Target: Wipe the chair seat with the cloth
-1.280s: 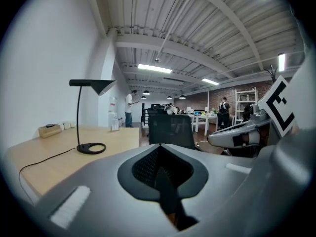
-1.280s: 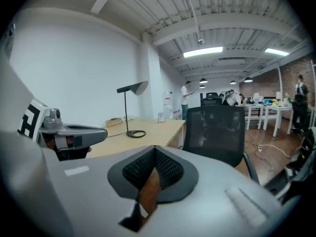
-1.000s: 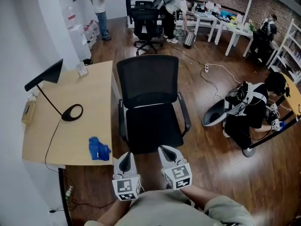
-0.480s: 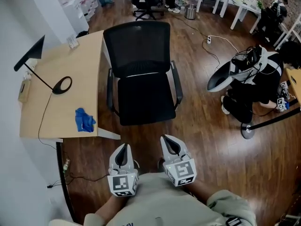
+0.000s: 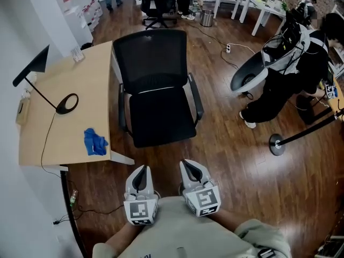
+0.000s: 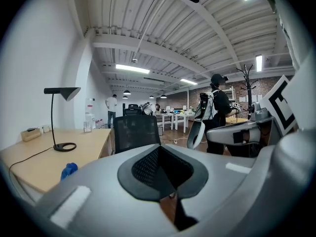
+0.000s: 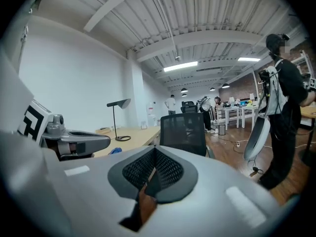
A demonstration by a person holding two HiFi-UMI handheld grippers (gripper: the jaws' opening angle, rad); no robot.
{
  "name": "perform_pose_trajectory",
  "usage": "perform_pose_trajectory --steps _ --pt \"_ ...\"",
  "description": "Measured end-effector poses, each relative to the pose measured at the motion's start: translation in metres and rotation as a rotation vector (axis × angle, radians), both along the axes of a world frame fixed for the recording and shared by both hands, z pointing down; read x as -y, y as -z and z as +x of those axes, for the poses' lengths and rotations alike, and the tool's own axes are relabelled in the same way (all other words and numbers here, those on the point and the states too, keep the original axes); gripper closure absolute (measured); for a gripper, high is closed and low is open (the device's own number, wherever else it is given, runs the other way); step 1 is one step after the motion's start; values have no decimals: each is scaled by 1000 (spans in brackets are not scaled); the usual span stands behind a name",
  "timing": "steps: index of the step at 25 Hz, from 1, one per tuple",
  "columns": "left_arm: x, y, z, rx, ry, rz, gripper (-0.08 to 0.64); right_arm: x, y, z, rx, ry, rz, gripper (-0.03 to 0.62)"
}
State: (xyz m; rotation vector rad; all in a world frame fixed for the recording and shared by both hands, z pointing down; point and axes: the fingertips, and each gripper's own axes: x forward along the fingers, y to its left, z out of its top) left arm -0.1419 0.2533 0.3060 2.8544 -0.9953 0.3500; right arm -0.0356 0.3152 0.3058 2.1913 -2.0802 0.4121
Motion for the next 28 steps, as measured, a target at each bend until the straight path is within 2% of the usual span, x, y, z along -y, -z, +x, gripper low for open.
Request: perform_pose_trajectory --steps 4,10,28 --pt "2 -9 -10 1 -17 -22 555 1 -6 -15 -1 -1 -36 592" --pt "4 -13 -18 4 -34 -27 555 1 -8 -27 -13 -1 -42 592" --pt "-3 -4 -20 2 -44 -4 555 -6 -5 -25 14 -8 -37 592"
